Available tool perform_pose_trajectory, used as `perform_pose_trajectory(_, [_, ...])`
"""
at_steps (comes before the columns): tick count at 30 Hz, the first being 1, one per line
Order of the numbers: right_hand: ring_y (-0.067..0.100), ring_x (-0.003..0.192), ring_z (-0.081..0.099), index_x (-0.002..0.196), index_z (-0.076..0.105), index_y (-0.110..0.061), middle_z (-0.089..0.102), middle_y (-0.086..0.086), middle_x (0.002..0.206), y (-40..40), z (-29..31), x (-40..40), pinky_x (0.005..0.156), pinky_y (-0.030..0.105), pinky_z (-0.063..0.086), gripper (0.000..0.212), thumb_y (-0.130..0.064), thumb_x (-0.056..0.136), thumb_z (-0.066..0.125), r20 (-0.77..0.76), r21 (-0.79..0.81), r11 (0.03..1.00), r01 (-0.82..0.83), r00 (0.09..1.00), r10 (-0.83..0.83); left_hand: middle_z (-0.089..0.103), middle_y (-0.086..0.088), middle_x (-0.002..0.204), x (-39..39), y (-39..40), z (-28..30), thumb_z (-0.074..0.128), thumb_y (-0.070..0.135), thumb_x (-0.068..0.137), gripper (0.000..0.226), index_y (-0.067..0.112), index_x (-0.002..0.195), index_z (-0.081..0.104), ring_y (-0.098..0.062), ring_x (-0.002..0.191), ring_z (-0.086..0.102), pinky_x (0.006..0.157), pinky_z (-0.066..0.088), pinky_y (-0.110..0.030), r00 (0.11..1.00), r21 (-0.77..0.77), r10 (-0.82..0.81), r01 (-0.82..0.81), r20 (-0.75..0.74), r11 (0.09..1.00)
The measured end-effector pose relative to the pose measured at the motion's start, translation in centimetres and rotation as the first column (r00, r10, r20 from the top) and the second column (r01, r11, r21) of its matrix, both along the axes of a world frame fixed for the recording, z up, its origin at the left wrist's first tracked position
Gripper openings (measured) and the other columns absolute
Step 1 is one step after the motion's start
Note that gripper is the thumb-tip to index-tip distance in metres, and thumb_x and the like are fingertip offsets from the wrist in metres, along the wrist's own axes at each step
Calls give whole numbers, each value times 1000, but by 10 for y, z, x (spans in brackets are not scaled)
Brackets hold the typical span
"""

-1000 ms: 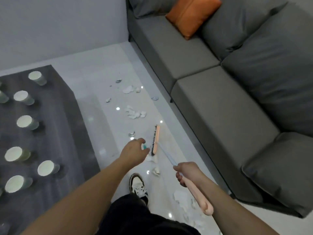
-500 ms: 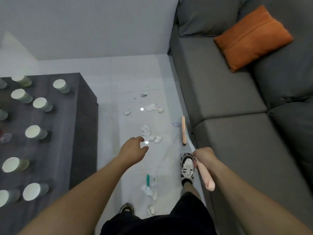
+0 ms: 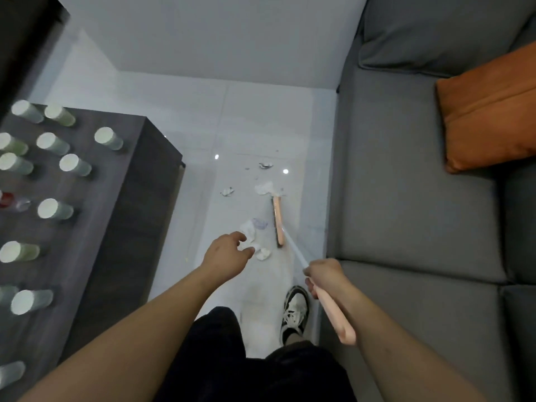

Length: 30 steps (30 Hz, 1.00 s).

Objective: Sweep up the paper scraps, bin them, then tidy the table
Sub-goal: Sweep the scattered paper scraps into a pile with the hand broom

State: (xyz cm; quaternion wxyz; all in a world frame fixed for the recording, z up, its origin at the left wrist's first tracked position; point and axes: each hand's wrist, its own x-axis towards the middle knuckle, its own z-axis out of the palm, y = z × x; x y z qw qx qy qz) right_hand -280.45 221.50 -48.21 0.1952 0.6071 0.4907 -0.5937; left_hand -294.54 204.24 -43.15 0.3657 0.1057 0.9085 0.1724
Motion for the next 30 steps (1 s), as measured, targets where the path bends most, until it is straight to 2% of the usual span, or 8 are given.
perform_pose_trajectory(4, [15, 28, 37, 66, 51, -12, 43, 8, 45, 43, 13, -30, 36, 19, 35, 22, 5, 79, 51, -38, 76, 989, -127, 991, 130, 58, -2, 127, -17, 39, 2, 58, 44, 90, 45, 22, 130, 55, -18, 112, 55, 84, 38, -25, 999, 43, 31, -30, -18, 999])
perform_pose_trajectory(8, [19, 31, 42, 69, 54, -8, 47, 12, 51, 91, 14, -84, 38, 24, 41, 14, 3, 77, 51, -33, 194, 947, -256, 963, 267, 54, 0, 134, -47, 64, -6, 58, 44, 91, 45, 22, 130, 55, -15, 109, 56, 86, 39, -24, 996, 93, 84, -81, -20, 992])
perform_pose_trajectory(11, [24, 38, 50, 79, 61, 2, 54, 18, 61, 124, 9, -133, 40, 28, 47, 10, 1, 77, 52, -11, 262, 898, -353, 930, 368, 56, 1, 128, -76, 78, -15, 57, 47, 90, 48, 23, 131, 54, -16, 108, 55, 86, 40, -27, 991, 107, 133, -130, -22, 986])
perform_pose_trajectory(16, [28, 45, 57, 82, 61, 4, 60, 21, 67, 168, -13, -227, 38, 26, 48, 10, 0, 81, 51, 97, 324, 813, -483, 872, 480, 57, 0, 127, -139, 96, -45, 56, 48, 91, 47, 23, 131, 53, -17, 109, 54, 85, 40, -27, 983, 64, 183, -183, 3, 981])
perform_pose_trajectory(21, [32, 54, 64, 90, 61, 3, 63, 21, 77, 182, -41, -326, 47, 37, 58, 11, -1, 85, 52, 197, 291, 703, -649, 760, 620, 57, 0, 126, -209, 98, -63, 56, 50, 91, 48, 23, 131, 53, -18, 109, 55, 86, 42, -29, 957, 17, 291, -291, 17, 957])
perform_pose_trajectory(24, [36, 71, 69, 82, 58, -1, 63, 17, 76, 165, -48, -364, 63, 43, 62, 6, -2, 84, 53, 227, 287, 535, -794, 599, 768, 57, 1, 126, -240, 93, -64, 55, 47, 91, 45, 25, 130, 53, -18, 110, 55, 88, 44, -31, 935, -18, 355, -355, 6, 935])
perform_pose_trajectory(26, [35, 80, 70, 78, 54, -5, 63, 13, 80, 146, -47, -375, 63, 37, 59, 6, -3, 84, 55, 241, 255, 390, -885, 448, 861, 57, 1, 126, -255, 89, -63, 55, 45, 91, 44, 25, 130, 53, -18, 109, 55, 87, 43, -30, 915, -31, 404, -404, -4, 914])
perform_pose_trajectory(30, [24, 80, 65, 83, 54, -8, 61, 8, 90, 103, -40, -357, 58, 27, 49, 3, -9, 86, 54, 172, 161, 155, -975, 182, 968, 58, 2, 124, -263, 84, -56, 56, 46, 90, 44, 26, 129, 53, -18, 108, 56, 84, 42, -29, 859, -26, 512, -512, -9, 858])
